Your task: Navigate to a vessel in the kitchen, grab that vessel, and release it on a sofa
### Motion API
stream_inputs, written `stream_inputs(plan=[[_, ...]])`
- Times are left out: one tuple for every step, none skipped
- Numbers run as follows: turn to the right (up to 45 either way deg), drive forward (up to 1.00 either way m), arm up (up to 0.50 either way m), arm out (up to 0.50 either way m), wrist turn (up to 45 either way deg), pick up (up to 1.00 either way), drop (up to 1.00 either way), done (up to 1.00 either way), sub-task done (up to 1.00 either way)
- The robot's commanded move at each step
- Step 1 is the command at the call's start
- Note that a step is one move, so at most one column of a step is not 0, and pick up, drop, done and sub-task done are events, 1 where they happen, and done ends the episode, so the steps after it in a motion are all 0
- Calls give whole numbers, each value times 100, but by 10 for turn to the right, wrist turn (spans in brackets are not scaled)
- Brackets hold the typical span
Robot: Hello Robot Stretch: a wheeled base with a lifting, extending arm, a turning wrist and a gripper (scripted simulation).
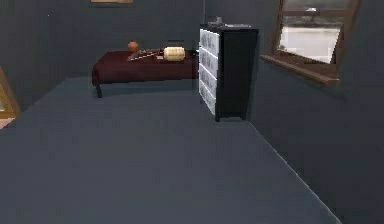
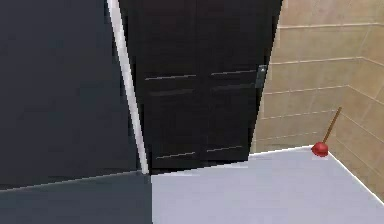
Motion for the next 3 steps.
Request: stream_inputs(plan=[[-90, 0, 0, 0, 0, 0, 0, 0, 0], [0, 35, 0, 0, 0, 0, 0, 0, 0], [-450, 0, 0, 0, 0, 0, 0, 0, 0]])
